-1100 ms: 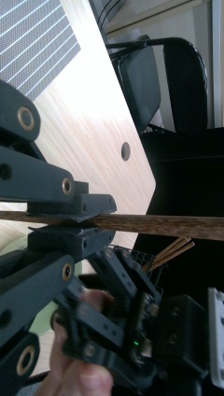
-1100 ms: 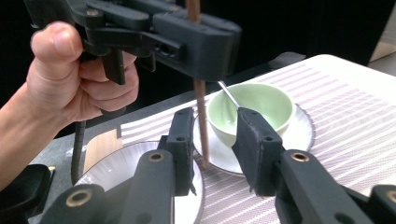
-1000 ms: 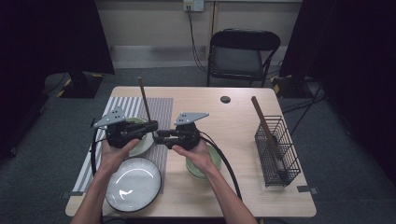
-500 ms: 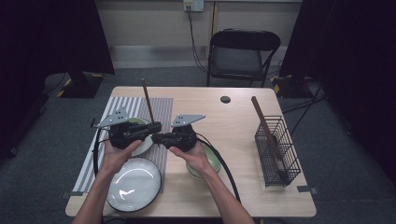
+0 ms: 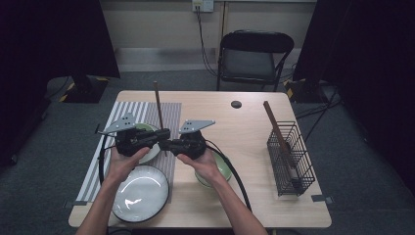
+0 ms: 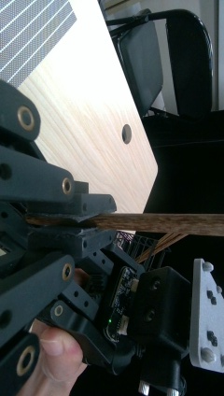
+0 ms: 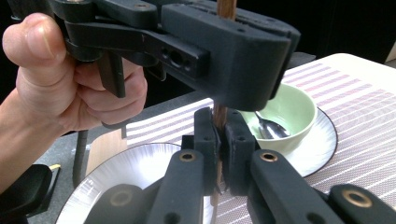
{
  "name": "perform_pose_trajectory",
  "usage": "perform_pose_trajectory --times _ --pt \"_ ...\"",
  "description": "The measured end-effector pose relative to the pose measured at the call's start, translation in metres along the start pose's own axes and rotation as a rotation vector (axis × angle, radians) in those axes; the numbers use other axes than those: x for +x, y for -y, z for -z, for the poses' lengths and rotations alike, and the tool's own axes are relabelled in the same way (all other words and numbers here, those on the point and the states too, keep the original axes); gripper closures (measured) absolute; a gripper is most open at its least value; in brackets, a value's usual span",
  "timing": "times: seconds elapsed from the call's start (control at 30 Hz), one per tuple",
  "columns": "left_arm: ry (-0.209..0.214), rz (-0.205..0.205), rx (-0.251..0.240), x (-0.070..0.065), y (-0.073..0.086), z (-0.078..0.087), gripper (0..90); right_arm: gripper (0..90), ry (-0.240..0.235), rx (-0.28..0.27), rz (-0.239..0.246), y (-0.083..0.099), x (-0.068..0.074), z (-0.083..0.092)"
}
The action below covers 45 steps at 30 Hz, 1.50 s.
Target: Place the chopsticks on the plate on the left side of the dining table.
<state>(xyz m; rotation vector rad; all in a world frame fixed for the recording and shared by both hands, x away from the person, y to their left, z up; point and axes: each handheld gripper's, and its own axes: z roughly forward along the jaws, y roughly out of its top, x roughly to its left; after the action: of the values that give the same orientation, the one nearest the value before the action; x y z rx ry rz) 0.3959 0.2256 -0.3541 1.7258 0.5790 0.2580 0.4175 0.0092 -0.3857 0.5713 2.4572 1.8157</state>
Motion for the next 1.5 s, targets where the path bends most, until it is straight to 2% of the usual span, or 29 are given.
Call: perform_pose_trajectory --times 0.1,0.37,0.6,1.13,1.5 --pt "-0.004 -0.004 0.001 0.0 0.0 0.0 83.1 86.5 -0.002 0.001 -0.002 0.0 0.0 0.001" --pt "-0.034 -0.012 -0.019 0.002 -0.003 0.006 68.4 86.5 -0.017 0.025 0.001 0.005 0.003 0.0" --pt "-0.062 -0.006 -0.029 0.007 -0.003 0.011 60.5 86.6 -0.005 0.02 -0.001 0.004 0.005 0.001" --pt "-0.091 -0.001 -0.029 0.013 -0.002 0.017 54.6 86.5 0.013 0.006 0.008 0.002 0.005 0.009" --pt "-0.103 0.005 -0.044 0.013 -0.003 0.021 51.4 86.5 0.001 0.007 0.008 0.002 0.006 0.006"
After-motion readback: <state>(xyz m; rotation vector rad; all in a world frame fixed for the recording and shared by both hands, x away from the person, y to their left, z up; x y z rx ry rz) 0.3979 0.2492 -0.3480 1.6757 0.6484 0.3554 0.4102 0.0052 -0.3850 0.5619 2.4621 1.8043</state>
